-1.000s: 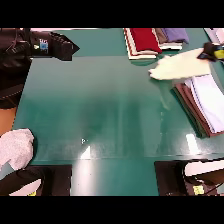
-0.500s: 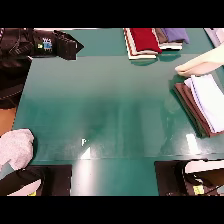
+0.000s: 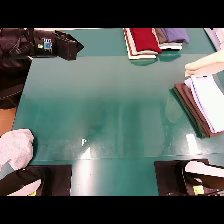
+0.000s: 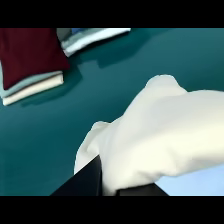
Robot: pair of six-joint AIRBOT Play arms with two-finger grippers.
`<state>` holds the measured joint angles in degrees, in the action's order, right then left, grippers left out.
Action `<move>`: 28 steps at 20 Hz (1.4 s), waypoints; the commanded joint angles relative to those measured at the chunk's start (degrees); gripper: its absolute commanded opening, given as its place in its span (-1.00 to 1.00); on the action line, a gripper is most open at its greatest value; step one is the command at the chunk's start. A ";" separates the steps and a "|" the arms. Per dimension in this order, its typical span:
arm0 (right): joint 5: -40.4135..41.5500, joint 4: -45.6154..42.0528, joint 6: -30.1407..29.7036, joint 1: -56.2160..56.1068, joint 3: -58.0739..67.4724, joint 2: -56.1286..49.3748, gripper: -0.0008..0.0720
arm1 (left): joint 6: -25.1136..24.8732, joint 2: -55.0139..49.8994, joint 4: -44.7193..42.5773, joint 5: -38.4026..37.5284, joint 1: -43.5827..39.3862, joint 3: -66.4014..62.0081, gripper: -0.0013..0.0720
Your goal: Fold the shirts.
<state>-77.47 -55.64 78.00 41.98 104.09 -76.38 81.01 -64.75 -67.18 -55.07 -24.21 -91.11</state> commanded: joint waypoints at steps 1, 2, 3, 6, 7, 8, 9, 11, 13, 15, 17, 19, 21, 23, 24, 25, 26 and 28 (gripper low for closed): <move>-1.79 -2.58 -2.25 4.70 -8.72 6.12 -0.92 | -0.11 0.00 -0.04 -0.11 -0.04 -0.02 -0.91; -1.99 -4.85 -2.91 5.77 -11.61 7.74 -0.92 | -0.26 0.00 -0.04 -0.20 -0.04 -0.02 -0.90; -2.16 -7.89 -3.58 6.88 -14.99 9.42 -0.92 | -0.55 0.00 -0.04 -0.46 -0.04 -0.02 -0.91; -2.32 -15.50 -4.17 9.57 -25.38 13.70 -0.92 | -0.55 0.00 -0.07 -1.60 -0.04 -0.02 -0.90; -2.49 -17.64 -4.35 10.38 -28.65 14.91 -0.92 | -0.55 0.00 -0.07 -1.88 -0.04 -0.02 -0.90; -2.58 -19.58 -4.98 11.02 -31.43 15.91 -0.92 | -0.55 0.00 -0.07 -2.23 -0.04 -0.02 -0.90; -2.56 -21.70 -5.25 11.50 -34.07 16.85 -0.91 | -0.57 0.00 -0.07 -2.64 -0.04 -0.02 -0.90; -1.90 -26.23 -5.22 11.80 -38.45 18.43 -0.86 | -0.57 0.00 -0.09 -2.91 -0.04 -0.02 -0.90; -0.59 -28.70 -5.22 11.80 -41.64 19.04 -0.12 | -0.57 0.00 -0.07 -2.89 -0.04 -0.02 -0.90; 0.22 -28.68 -5.22 11.80 -43.01 19.10 0.58 | -0.55 0.00 -0.07 -2.86 -0.04 -0.02 -0.90; 0.52 -28.63 -5.20 11.78 -41.64 19.10 0.69 | -0.55 0.00 -0.07 -2.89 -0.04 -0.02 -0.90; 0.59 -28.46 -5.14 11.78 -37.40 19.10 0.68 | -0.57 0.00 -0.07 -2.89 -0.04 -0.02 -0.90; 1.31 -27.96 -4.00 11.19 -31.71 19.10 0.68 | -0.55 0.00 -0.07 -2.91 -0.04 -0.02 -0.90; 3.26 -27.89 -2.05 9.70 -26.16 19.10 0.68 | -0.55 0.00 -0.07 -2.91 -0.04 -0.02 -0.90; 4.52 -27.19 -0.63 8.52 -23.91 19.10 0.68 | -0.55 0.00 -0.07 -2.91 -0.04 -0.02 -0.90; 4.70 -24.39 0.44 6.78 -21.70 19.10 0.67 | -0.50 0.00 -0.04 -2.91 -0.04 -0.02 -0.90; 4.72 -20.28 0.66 4.79 -20.28 19.12 0.67 | -0.50 0.00 -0.04 -2.86 -0.04 -0.02 -0.90; 4.24 -10.86 0.66 -1.14 -19.37 19.12 0.67 | -0.52 0.00 -0.04 -2.86 -0.04 -0.02 -0.90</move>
<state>-73.80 -77.03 77.23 46.52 81.25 -57.30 80.47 -64.73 -67.22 -57.98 -24.21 -91.11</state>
